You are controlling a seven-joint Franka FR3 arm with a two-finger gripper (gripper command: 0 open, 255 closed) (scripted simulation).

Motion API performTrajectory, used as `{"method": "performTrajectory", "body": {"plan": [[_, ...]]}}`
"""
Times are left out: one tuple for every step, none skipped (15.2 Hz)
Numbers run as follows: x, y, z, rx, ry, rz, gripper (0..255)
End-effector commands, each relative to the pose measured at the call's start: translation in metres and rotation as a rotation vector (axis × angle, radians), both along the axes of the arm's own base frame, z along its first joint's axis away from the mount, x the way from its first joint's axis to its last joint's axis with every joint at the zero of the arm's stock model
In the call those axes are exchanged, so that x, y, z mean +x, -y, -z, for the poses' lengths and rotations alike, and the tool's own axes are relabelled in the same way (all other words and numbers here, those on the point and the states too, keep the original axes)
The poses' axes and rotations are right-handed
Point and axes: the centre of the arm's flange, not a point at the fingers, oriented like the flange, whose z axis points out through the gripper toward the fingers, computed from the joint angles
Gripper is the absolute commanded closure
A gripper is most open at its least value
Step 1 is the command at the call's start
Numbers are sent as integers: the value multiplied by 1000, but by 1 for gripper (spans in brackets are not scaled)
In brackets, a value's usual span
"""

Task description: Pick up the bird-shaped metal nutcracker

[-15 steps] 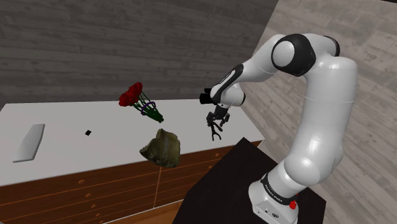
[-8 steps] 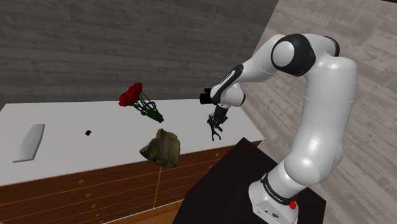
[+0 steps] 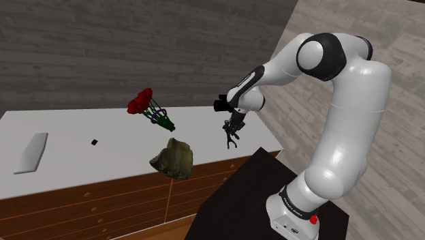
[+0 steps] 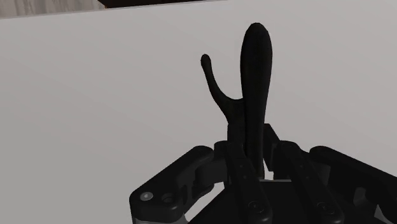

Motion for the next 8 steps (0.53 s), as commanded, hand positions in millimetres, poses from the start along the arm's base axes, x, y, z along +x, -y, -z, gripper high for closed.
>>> {"method": "performTrajectory", "body": {"plan": [[1, 1, -10, 0, 0, 0, 255], [1, 1, -15, 0, 0, 0, 255], [1, 1, -21, 0, 0, 0, 255], [1, 1, -26, 0, 0, 0, 255], [1, 1, -31, 0, 0, 0, 255], [1, 1, -37, 0, 0, 0, 255], [1, 1, -42, 0, 0, 0, 255], [1, 1, -47, 0, 0, 0, 255]]}}
